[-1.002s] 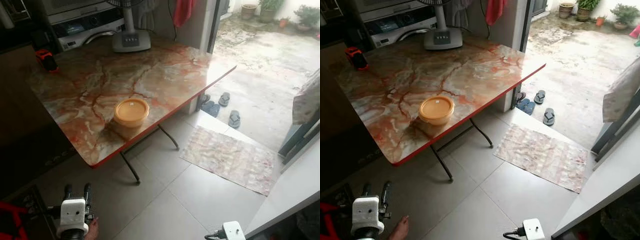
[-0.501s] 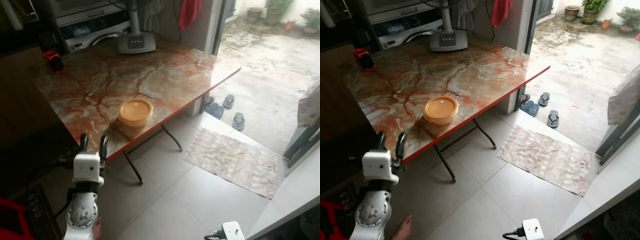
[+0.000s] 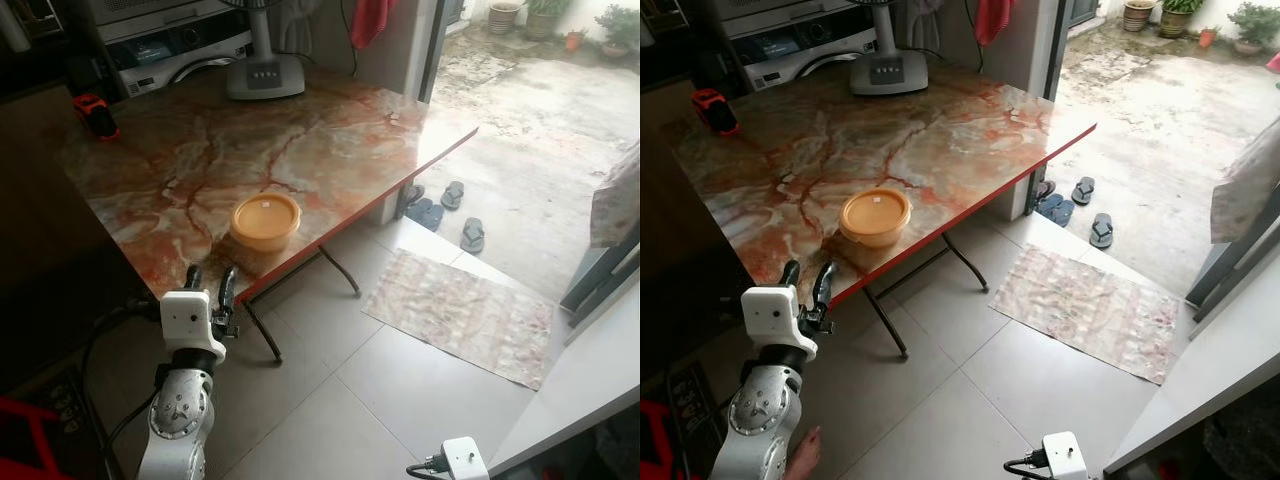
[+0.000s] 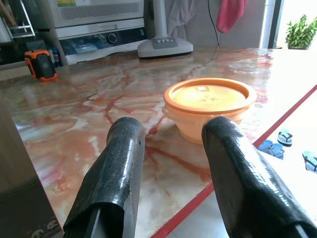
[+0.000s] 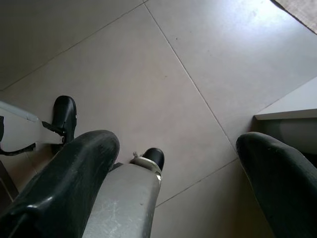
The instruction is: Restocking fridge
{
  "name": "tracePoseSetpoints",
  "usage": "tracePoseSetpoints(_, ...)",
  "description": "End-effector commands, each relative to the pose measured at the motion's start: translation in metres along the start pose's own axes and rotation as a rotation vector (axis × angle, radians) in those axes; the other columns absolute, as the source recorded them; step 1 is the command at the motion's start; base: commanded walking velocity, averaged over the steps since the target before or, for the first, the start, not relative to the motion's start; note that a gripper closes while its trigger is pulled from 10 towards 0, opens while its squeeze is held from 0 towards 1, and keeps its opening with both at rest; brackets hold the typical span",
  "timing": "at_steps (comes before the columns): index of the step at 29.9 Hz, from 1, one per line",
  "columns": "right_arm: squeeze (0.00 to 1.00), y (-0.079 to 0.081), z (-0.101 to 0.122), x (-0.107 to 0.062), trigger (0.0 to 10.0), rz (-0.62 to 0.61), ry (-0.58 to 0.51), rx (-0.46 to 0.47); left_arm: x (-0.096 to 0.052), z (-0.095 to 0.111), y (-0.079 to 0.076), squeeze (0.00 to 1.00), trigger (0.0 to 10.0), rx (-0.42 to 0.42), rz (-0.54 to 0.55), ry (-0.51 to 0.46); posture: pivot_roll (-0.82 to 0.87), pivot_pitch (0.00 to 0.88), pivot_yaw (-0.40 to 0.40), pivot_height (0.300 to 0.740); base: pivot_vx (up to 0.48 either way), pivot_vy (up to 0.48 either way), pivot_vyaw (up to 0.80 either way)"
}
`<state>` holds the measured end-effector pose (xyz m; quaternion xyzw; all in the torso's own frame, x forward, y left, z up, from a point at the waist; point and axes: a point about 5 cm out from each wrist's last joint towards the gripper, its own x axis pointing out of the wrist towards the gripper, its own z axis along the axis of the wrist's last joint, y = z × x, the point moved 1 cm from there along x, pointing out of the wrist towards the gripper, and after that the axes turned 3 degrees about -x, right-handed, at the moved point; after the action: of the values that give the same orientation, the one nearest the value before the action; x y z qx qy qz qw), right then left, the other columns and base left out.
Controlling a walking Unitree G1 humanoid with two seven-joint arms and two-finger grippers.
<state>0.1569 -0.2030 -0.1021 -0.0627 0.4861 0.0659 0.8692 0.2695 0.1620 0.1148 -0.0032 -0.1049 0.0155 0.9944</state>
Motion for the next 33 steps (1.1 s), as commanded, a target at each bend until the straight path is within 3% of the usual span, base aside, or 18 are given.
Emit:
tracePoseSetpoints(1,0.0,0.003,-0.002,0.0,10.0,0.006,-0.005,0.024,0.002,0.003,0.004,0.0,10.0,-0.005,0.007,0.002,-0.03,0.068,0.044,0.74,0.0,0.0,0.0)
tracePoseSetpoints(4,0.0,0.003,-0.003,0.0,10.0,0.007,0.008,-0.008,0.003,0.003,0.005,0.0,10.0,0.003,0.006,0.007,-0.03,0.069,0.043,0.74,0.0,0.0,0.0)
tracePoseSetpoints(11,0.0,-0.001,-0.003,-0.001,10.0,-0.02,0.007,0.025,0.004,0.004,0.001,0.0,10.0,0.003,-0.018,0.013,-0.03,0.071,0.042,0.74,0.0,0.0,0.0)
tracePoseSetpoints(33,0.0,-0.006,-0.006,-0.001,10.0,-0.057,0.029,0.038,0.009,0.007,-0.004,0.0,10.0,-0.009,-0.027,0.005,-0.03,0.063,0.04,0.74,0.247,0.0,0.0)
